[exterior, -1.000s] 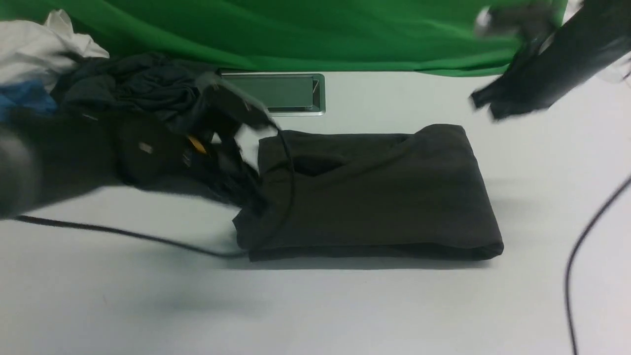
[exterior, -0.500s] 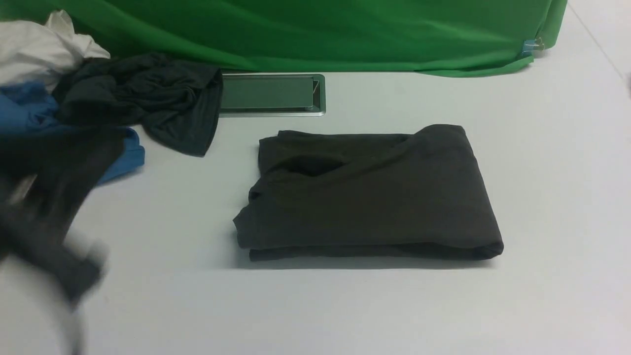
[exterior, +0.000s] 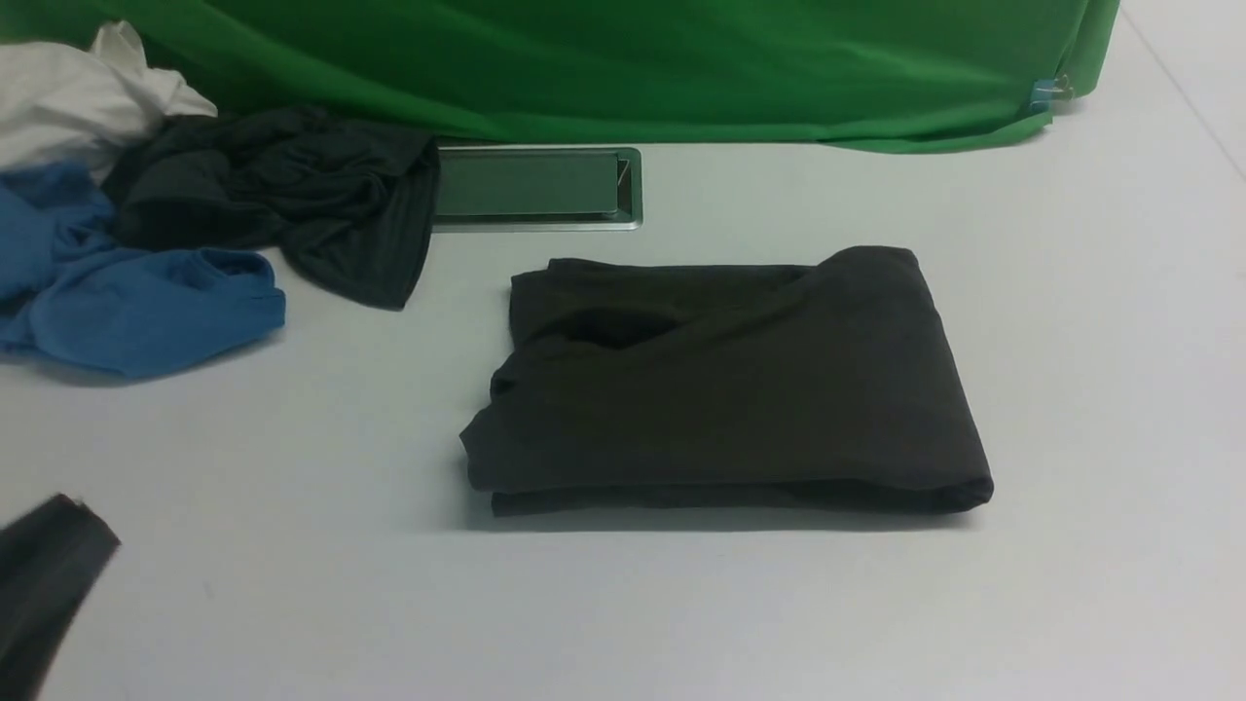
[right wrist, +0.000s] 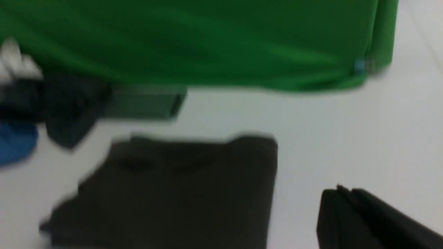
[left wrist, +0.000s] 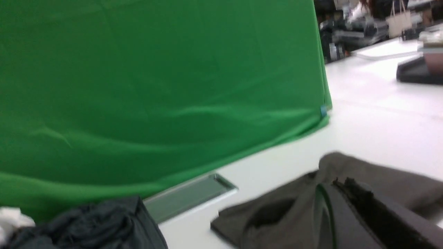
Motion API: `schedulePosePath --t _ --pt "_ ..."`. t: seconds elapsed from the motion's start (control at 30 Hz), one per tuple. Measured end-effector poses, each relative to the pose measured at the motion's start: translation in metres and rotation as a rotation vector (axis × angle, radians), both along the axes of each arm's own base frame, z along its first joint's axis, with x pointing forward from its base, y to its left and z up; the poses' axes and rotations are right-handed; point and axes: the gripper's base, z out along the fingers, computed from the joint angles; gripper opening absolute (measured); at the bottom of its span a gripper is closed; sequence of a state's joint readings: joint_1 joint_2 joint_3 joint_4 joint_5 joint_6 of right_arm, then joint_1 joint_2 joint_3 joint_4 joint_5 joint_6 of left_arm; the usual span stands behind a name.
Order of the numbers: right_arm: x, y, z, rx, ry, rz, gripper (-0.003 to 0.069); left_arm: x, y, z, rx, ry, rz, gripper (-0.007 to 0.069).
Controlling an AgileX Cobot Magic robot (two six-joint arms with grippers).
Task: Fold a long-sleeved shirt on a white desktop.
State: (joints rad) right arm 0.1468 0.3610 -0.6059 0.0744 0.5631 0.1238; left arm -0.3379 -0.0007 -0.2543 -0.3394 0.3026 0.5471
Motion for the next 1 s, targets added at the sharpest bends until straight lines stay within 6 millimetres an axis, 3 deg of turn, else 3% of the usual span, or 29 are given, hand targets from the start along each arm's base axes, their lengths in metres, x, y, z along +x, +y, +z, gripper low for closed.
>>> schedulePosePath --t 0.17,0.3,0.57,0.63,0.77,0.8,0.93,1.0 --pt "0.007 0.0 -0.023 0.065 -0.102 -0.024 0.0089 0.004 -0.002 -0.011 0.014 0.039 0.0 0.0018" --pt "0.012 0.0 -0.055 0.066 -0.021 -0.03 0.0155 0.008 -0.003 -0.024 0.031 0.086 -0.001 0.0018" --pt "0.015 0.0 -0.091 0.021 0.073 -0.037 0.0202 0.01 -0.004 -0.032 0.043 0.116 -0.006 0.0018" --pt "0.014 -0.001 -0.095 0.0 0.074 -0.039 0.0173 0.01 -0.004 -0.032 0.043 0.117 -0.006 0.0018" --pt "0.006 -0.006 -0.109 -0.101 -0.02 -0.058 0.0042 0.01 -0.004 -0.032 0.044 0.119 -0.006 0.0018" --pt "0.006 -0.006 -0.108 -0.109 -0.032 -0.056 0.0039 0.01 -0.004 -0.032 0.044 0.119 -0.006 0.0018" --pt "-0.006 -0.011 -0.141 -0.238 -0.103 -0.096 0.0029 0.01 -0.004 -0.032 0.044 0.119 -0.006 0.0019" --pt "-0.008 -0.011 -0.146 -0.241 -0.122 -0.1 0.0029 0.01 -0.004 -0.032 0.045 0.118 -0.006 0.0019"
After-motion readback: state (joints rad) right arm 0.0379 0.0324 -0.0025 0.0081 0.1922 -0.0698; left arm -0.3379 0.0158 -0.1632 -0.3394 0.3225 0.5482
